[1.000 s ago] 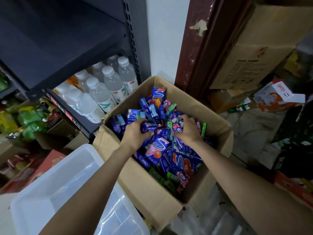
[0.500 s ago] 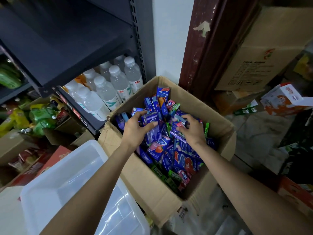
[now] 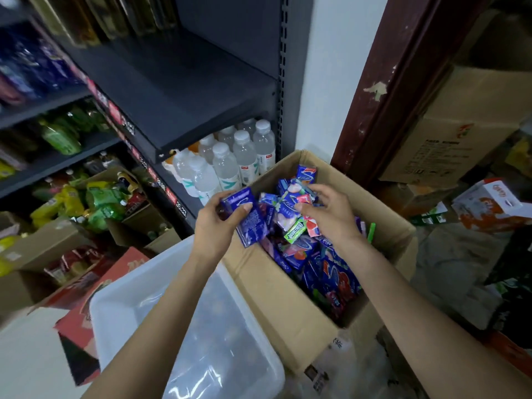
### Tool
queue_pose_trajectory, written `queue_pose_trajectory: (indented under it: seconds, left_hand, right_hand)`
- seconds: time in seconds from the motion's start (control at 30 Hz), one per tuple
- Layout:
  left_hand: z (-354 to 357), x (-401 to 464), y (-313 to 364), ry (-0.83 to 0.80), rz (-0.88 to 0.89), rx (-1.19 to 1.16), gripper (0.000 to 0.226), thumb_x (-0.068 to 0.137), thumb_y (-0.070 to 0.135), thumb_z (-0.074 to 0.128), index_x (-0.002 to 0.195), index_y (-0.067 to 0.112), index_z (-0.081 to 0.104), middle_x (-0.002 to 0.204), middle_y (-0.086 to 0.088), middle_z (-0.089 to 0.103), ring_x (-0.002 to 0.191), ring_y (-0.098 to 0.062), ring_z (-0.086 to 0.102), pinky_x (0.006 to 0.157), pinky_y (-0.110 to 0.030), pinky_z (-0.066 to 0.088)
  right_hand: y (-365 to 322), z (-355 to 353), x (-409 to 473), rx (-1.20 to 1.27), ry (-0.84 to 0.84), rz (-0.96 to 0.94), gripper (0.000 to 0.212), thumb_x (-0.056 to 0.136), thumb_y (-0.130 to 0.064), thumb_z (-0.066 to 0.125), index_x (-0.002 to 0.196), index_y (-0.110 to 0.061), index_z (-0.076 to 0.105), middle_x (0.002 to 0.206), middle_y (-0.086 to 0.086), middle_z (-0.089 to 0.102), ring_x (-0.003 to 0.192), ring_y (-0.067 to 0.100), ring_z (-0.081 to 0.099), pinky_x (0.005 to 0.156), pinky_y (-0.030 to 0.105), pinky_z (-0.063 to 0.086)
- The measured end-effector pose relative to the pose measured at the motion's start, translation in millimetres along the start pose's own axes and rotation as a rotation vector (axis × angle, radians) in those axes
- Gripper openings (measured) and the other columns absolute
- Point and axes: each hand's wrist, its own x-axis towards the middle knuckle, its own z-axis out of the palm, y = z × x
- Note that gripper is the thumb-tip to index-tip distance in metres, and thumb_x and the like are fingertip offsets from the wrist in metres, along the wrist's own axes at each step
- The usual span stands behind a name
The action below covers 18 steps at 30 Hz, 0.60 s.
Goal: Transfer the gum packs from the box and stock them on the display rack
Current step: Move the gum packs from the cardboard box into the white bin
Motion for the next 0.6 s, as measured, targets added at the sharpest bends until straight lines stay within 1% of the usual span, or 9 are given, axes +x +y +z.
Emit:
queue_pose_trajectory:
  seconds: [0.1, 0.17, 0.23, 0.3, 0.33, 0.4, 0.47, 0.53, 0.6]
  left_hand:
    - [-51, -10, -7, 0.008, 0.027, 0.095, 0.027, 0.083, 0.02, 0.07, 0.108, 0.02, 0.059, 0.094, 0.004, 0.068, 0.089, -0.013, 0.066, 0.084, -0.038, 0.054]
    - [-88, -13, -21, -0.003, 0.028, 0.214, 0.027, 0.083, 0.022, 0.071, 0.108, 0.019, 0.06, 0.09, 0.006, 0.067, 0.085, -0.012, 0.065, 0.081, -0.035, 0.053]
    - [-122, -12, -41, -0.042, 0.017, 0.36, 0.036, 0.081, 0.023, 0.073, 0.113, 0.011, 0.061, 0.094, -0.001, 0.068, 0.087, -0.019, 0.065, 0.079, -0.031, 0.05]
    - [-148, -11, -64, -0.12, -0.02, 0.498, 0.045, 0.08, 0.024, 0.074, 0.119, 0.008, 0.059, 0.101, -0.006, 0.067, 0.092, -0.023, 0.063, 0.077, -0.027, 0.046]
    - [-159, -11, -77, -0.165, -0.047, 0.545, 0.047, 0.08, 0.025, 0.074, 0.12, 0.008, 0.056, 0.103, -0.007, 0.065, 0.092, -0.023, 0.062, 0.077, -0.026, 0.044]
    - [-172, -9, -102, -0.253, -0.086, 0.601, 0.048, 0.08, 0.025, 0.074, 0.119, 0.006, 0.053, 0.103, -0.008, 0.063, 0.09, -0.022, 0.058, 0.073, -0.024, 0.04]
    - [-178, -5, -127, -0.348, -0.122, 0.669, 0.046, 0.082, 0.025, 0.072, 0.119, 0.005, 0.052, 0.105, -0.011, 0.062, 0.093, -0.025, 0.057, 0.071, -0.024, 0.037]
    - [-176, 0, -148, -0.46, -0.14, 0.738, 0.043, 0.084, 0.026, 0.069, 0.117, 0.005, 0.052, 0.107, -0.014, 0.063, 0.093, -0.026, 0.056, 0.071, -0.025, 0.037]
    - [-172, 6, -165, -0.573, -0.115, 0.788, 0.039, 0.083, 0.026, 0.069, 0.112, 0.003, 0.055, 0.106, -0.016, 0.063, 0.094, -0.027, 0.056, 0.074, -0.028, 0.036]
  right_hand:
    - [-8, 45, -20, 0.033, -0.091, 0.028, 0.037, 0.078, 0.001, 0.071, 0.111, -0.011, 0.059, 0.093, 0.0, 0.063, 0.083, 0.01, 0.058, 0.076, 0.028, 0.05]
    - [-6, 80, -32, 0.031, -0.139, 0.049, 0.038, 0.076, 0.007, 0.07, 0.111, -0.003, 0.059, 0.097, 0.011, 0.065, 0.089, 0.016, 0.058, 0.08, 0.03, 0.048]
    - [3, 117, -45, -0.001, -0.182, 0.065, 0.034, 0.075, 0.01, 0.069, 0.106, 0.0, 0.06, 0.096, 0.021, 0.065, 0.087, 0.021, 0.057, 0.081, 0.036, 0.047]
    - [20, 155, -56, -0.004, -0.197, 0.089, 0.029, 0.074, 0.014, 0.067, 0.099, 0.003, 0.061, 0.09, 0.024, 0.063, 0.08, 0.023, 0.055, 0.078, 0.039, 0.044]
    - [30, 173, -62, -0.003, -0.193, 0.11, 0.027, 0.073, 0.015, 0.067, 0.096, 0.002, 0.061, 0.086, 0.021, 0.063, 0.077, 0.022, 0.054, 0.077, 0.039, 0.043]
    - [52, 205, -73, -0.025, -0.173, 0.165, 0.025, 0.073, 0.01, 0.069, 0.093, -0.005, 0.062, 0.085, 0.015, 0.061, 0.075, 0.022, 0.054, 0.077, 0.041, 0.045]
    - [70, 229, -83, -0.105, -0.137, 0.227, 0.029, 0.069, -0.008, 0.073, 0.096, -0.006, 0.064, 0.084, 0.013, 0.061, 0.077, 0.023, 0.057, 0.077, 0.044, 0.049]
    - [89, 242, -90, -0.203, -0.071, 0.243, 0.038, 0.057, -0.025, 0.068, 0.091, -0.008, 0.066, 0.077, 0.007, 0.061, 0.075, 0.02, 0.057, 0.071, 0.038, 0.047]
    - [105, 252, -93, -0.312, -0.083, 0.247, 0.028, 0.062, -0.025, 0.07, 0.085, -0.011, 0.065, 0.071, -0.001, 0.055, 0.073, 0.016, 0.052, 0.065, 0.029, 0.037]
